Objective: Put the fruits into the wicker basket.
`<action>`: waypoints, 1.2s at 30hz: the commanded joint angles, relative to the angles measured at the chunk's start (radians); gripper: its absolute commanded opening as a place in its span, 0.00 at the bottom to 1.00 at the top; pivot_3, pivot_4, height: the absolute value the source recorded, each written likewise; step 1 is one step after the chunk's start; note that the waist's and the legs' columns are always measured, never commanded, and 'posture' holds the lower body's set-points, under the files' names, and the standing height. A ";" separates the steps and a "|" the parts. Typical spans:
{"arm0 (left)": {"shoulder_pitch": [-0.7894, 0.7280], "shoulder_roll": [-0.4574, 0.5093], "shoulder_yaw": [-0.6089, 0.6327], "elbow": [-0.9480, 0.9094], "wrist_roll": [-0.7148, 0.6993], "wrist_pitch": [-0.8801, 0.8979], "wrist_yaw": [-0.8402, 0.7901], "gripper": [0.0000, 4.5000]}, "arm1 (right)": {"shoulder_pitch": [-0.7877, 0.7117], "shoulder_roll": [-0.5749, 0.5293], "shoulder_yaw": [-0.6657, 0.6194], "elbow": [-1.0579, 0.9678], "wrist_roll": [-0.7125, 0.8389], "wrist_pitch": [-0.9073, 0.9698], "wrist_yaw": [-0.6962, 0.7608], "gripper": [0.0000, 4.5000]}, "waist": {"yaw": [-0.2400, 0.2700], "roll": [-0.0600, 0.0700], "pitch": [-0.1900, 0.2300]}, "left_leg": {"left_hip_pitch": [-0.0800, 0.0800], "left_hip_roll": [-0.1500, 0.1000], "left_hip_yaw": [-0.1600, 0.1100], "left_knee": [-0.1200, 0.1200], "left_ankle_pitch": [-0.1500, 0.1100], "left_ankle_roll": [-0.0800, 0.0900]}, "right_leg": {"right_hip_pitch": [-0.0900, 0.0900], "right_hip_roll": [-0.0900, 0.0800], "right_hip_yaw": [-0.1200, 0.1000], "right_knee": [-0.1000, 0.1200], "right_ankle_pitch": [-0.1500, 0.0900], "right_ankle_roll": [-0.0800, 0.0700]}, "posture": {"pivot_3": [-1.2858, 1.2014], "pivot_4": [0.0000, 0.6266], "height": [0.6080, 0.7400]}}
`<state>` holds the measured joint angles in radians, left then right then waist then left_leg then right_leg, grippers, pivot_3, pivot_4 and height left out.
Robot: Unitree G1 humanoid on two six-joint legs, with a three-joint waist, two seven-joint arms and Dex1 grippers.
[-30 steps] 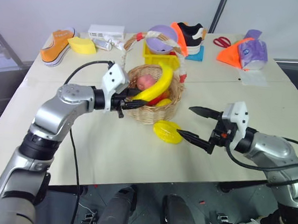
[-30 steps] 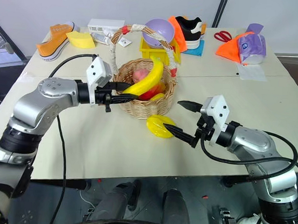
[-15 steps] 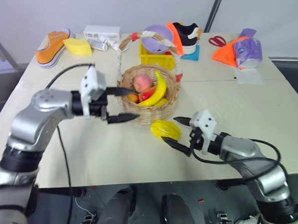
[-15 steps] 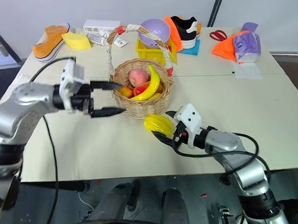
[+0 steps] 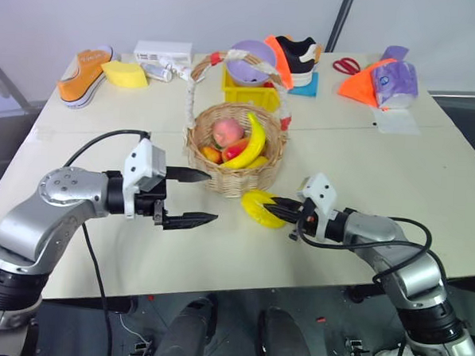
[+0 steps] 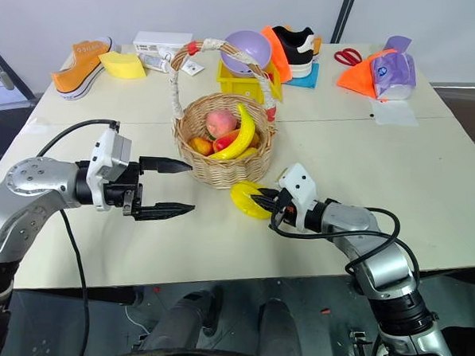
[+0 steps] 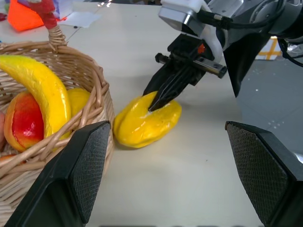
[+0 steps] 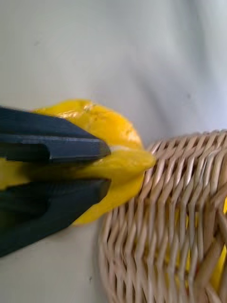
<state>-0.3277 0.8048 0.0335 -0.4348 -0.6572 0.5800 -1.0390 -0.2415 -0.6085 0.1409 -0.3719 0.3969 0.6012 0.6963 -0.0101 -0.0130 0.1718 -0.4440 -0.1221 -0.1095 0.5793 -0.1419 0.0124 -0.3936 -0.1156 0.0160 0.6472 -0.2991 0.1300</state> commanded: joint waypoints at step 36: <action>0.035 -0.188 0.101 0.021 0.011 -0.109 0.170 0.93 | -0.294 0.017 -0.195 -0.032 -0.020 0.003 -0.096 0.65 | -0.001 0.001 0.001 | 0.000 0.000 0.000 -0.001 0.001 -0.001 | -0.002 0.000 0.001 0.002 0.001 0.000 | 0.52 0.24 1.00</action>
<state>-0.2681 0.6258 0.1306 -0.4047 -0.6264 0.5071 -0.8802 -0.5216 -0.5942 -0.0248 -0.4195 0.3957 0.6115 0.6314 -0.0113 -0.0116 0.1726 -0.4437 -0.1222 -0.1094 0.5782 -0.1413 0.0113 -0.3954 -0.1148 0.0166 0.6489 -0.2983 0.1292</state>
